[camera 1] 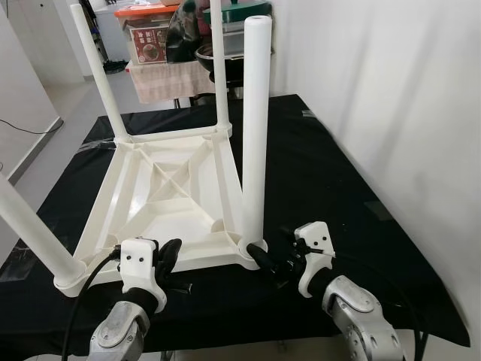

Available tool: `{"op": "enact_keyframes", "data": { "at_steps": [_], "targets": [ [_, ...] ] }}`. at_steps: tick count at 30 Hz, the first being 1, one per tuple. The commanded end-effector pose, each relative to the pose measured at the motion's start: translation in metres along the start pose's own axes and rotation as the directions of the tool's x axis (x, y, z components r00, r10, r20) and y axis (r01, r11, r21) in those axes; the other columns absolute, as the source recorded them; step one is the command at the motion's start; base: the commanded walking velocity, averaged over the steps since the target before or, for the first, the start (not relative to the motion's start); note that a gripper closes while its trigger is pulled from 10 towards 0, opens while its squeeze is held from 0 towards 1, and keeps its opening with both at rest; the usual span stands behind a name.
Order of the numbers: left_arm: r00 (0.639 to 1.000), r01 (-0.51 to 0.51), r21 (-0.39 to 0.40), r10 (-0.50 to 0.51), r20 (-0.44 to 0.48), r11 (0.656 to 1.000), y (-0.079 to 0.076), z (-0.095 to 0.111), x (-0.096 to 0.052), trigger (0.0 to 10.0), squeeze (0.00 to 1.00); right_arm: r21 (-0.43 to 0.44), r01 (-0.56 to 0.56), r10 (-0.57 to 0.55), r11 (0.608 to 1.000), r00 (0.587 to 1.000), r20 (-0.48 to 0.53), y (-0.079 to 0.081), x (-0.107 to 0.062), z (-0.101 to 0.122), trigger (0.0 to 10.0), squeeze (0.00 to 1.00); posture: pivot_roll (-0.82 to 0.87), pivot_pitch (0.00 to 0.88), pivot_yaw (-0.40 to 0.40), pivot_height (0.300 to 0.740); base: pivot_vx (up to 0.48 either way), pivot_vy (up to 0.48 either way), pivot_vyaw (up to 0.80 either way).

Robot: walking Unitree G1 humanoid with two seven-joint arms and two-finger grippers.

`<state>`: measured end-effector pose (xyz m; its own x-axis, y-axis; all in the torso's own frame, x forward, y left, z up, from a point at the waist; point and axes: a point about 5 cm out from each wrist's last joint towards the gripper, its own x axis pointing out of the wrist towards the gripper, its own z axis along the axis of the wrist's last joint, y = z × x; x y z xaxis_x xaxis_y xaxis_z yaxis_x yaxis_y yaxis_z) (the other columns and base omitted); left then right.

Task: Building children table

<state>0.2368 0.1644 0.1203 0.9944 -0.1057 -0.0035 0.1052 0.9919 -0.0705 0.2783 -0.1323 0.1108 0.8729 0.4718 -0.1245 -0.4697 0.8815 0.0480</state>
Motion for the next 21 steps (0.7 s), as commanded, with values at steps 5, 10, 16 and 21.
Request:
{"op": "enact_keyframes", "data": {
  "at_steps": [5, 10, 16, 21],
  "targets": [
    [0.999, -0.035, 0.006, 0.035, -0.021, 0.999, 0.004, 0.003, -0.004, 10.0, 0.00, -0.042, 0.091, -0.090, 0.995, 0.996, 0.026, -0.017, 0.006, 0.014, 10.0, 0.00, -0.04, 0.000, -0.007, 0.740, 0.000, 0.000, 0.00],
    [0.997, -0.030, 0.155, 0.040, -0.059, 0.988, 0.003, -0.005, -0.016, 10.0, 0.00, -0.046, 0.086, -0.086, 0.995, 0.996, 0.012, -0.022, 0.008, 0.015, 10.0, 0.00, -0.04, 0.000, -0.014, 0.740, 0.000, 0.000, 0.00],
    [0.997, -0.071, 0.265, 0.078, -0.019, 0.962, 0.004, -0.002, -0.010, 10.0, 0.00, -0.077, 0.111, -0.111, 0.991, 0.994, 0.000, -0.026, 0.017, 0.017, 10.0, 0.00, -0.04, 0.000, -0.008, 0.740, 0.000, 0.000, 0.00],
    [0.994, -0.095, 0.275, 0.106, -0.028, 0.957, 0.008, -0.004, -0.010, 10.0, 0.00, -0.075, 0.084, -0.084, 0.994, 0.996, 0.012, -0.023, 0.023, 0.023, 10.0, 0.00, -0.04, 0.000, -0.001, 0.740, 0.000, 0.000, 0.00]
  ]
}}
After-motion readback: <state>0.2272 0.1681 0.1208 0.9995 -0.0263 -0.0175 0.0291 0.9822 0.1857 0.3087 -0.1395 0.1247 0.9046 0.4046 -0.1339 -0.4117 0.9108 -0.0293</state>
